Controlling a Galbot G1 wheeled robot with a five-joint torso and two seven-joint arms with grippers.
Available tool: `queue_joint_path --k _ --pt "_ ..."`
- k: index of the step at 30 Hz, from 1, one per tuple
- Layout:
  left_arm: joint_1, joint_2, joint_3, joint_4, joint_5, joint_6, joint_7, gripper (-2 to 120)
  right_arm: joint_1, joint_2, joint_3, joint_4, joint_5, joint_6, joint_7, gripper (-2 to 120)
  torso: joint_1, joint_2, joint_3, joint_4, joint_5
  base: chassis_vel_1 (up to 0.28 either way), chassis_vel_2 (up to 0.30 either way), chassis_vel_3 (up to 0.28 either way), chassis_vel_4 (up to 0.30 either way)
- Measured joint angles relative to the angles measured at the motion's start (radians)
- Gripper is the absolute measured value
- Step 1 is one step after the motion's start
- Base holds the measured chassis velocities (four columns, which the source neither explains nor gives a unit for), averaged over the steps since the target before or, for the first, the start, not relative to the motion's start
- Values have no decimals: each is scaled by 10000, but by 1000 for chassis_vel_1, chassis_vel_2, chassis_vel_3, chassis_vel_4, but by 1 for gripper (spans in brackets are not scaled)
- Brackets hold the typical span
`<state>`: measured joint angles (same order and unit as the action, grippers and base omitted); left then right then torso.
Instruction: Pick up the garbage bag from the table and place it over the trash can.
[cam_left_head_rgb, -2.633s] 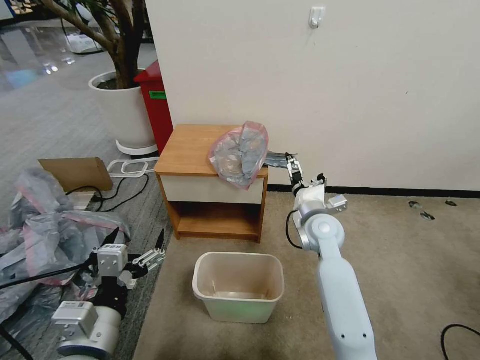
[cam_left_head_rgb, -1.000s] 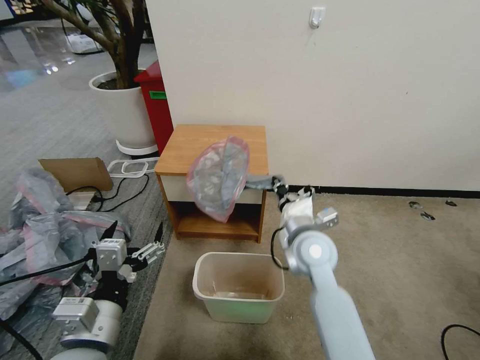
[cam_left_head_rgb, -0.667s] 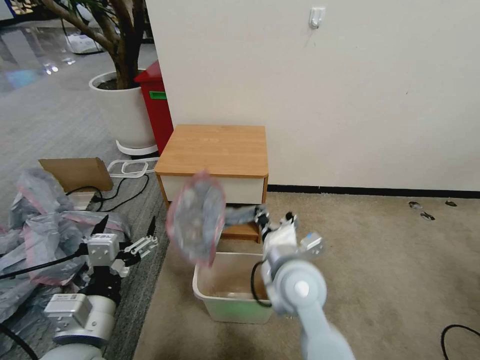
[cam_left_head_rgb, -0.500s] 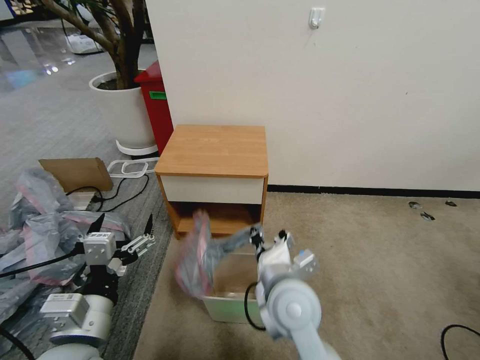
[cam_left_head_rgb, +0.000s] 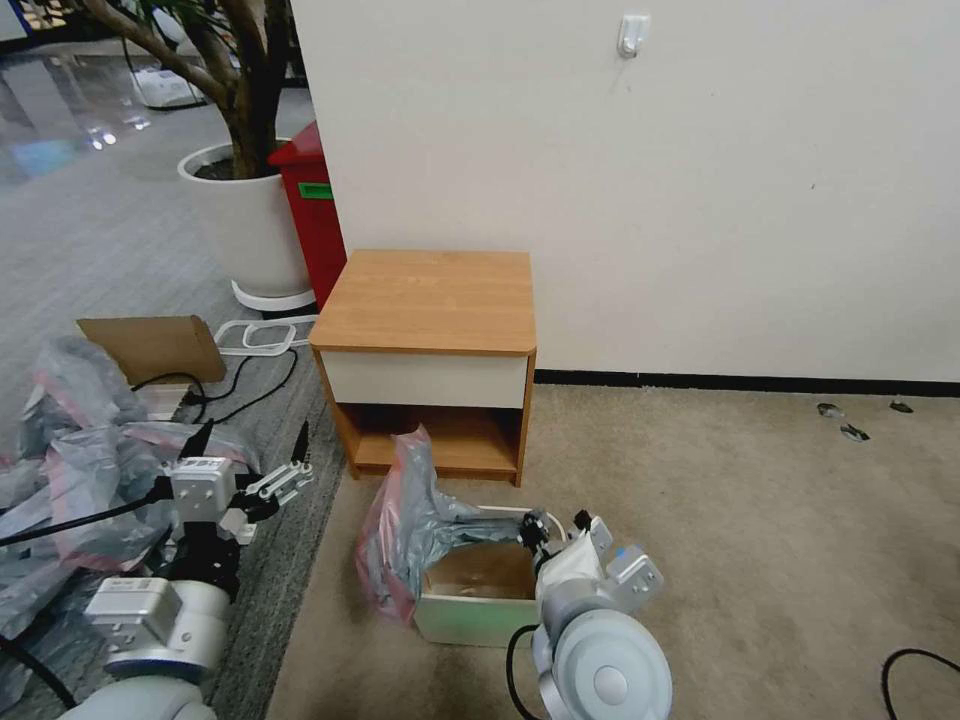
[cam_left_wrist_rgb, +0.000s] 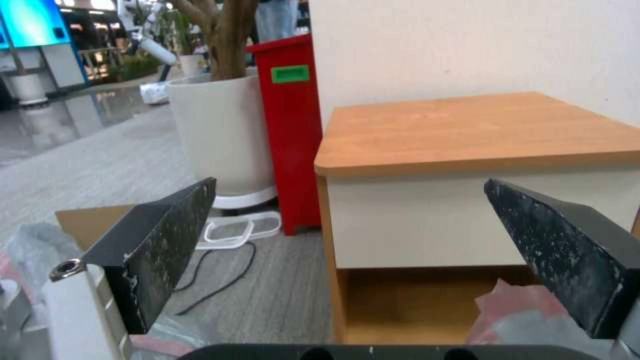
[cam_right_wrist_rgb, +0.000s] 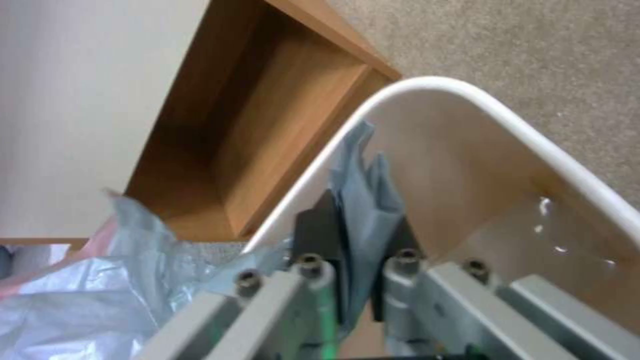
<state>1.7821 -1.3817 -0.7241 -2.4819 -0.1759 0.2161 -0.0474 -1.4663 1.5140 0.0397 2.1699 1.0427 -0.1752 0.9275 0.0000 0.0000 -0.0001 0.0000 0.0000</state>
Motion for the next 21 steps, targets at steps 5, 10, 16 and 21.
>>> queue_joint_path --k 5,10,16,21 --pt "-29 -13 -13 47 6 0 8 100 -67 -200 -19 190 -8 -62 227 28 0 0 1 0 0 0 0 0 0" --pt "-56 -35 6 66 17 0 22 100 -320 -557 9 485 -126 -128 418 46 0 0 0 0 1 0 0 0 0" --pt "-96 -42 69 99 50 0 35 100 -662 -765 16 805 -458 -153 450 67 0 0 0 0 1 0 0 0 0" --pt "-84 -36 161 177 89 -1 84 100 -886 -855 253 1063 -1119 -129 252 85 0 0 1 0 1 0 0 0 0"
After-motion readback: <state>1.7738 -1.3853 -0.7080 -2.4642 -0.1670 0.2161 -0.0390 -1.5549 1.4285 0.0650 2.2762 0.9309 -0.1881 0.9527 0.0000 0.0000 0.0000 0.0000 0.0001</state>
